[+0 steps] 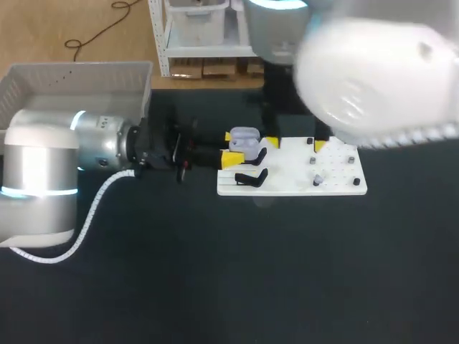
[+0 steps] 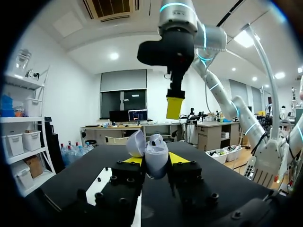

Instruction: Pick up each earbud case from the left stands, insert the matching earbuds, close the lid, and place the case in the box.

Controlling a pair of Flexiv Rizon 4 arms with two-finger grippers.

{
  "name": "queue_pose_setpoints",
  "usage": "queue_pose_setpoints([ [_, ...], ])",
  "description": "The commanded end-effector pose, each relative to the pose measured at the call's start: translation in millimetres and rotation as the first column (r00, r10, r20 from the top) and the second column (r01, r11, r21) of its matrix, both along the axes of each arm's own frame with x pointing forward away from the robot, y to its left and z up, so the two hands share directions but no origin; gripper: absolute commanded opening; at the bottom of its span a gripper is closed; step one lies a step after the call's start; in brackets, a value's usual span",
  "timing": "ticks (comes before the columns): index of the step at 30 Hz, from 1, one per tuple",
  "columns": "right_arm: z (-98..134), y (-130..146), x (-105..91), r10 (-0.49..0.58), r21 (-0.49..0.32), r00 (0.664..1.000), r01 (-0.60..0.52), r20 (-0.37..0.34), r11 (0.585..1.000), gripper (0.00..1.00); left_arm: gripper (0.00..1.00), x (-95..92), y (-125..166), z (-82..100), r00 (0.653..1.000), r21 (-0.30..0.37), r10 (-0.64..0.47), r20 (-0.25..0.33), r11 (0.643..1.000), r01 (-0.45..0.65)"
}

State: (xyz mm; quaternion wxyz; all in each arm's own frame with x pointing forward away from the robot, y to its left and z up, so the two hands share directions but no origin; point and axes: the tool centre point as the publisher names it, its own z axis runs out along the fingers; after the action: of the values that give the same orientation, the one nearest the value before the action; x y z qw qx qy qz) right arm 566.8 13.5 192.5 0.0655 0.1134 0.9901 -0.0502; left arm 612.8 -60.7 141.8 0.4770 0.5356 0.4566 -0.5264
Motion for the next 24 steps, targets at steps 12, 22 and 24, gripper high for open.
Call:
queue_pose_setpoints([
  [12, -37.3, -31.1, -5.1, 0.032, 0.241, 0.986, -0.071, 0.163, 0.968, 0.68, 0.00, 3.1, 3.7, 3.3, 0.999, 0.000, -0.051, 0.000, 0.999, 0.051],
  [22, -84.2, -38.5, 10.9, 0.018, 0.170, 0.990, -0.042, 0.137, 0.985, 0.63, 0.00, 3.1, 3.7, 3.3, 0.999, 0.000, -0.051, 0.000, 0.999, 0.051],
  [24, -91.7, -38.8, 14.1, 0.030, 0.136, 0.990, -0.048, 0.137, 0.990, 0.65, 0.00, 3.1, 3.7, 3.3, 0.999, 0.000, -0.051, 0.000, 0.999, 0.051],
])
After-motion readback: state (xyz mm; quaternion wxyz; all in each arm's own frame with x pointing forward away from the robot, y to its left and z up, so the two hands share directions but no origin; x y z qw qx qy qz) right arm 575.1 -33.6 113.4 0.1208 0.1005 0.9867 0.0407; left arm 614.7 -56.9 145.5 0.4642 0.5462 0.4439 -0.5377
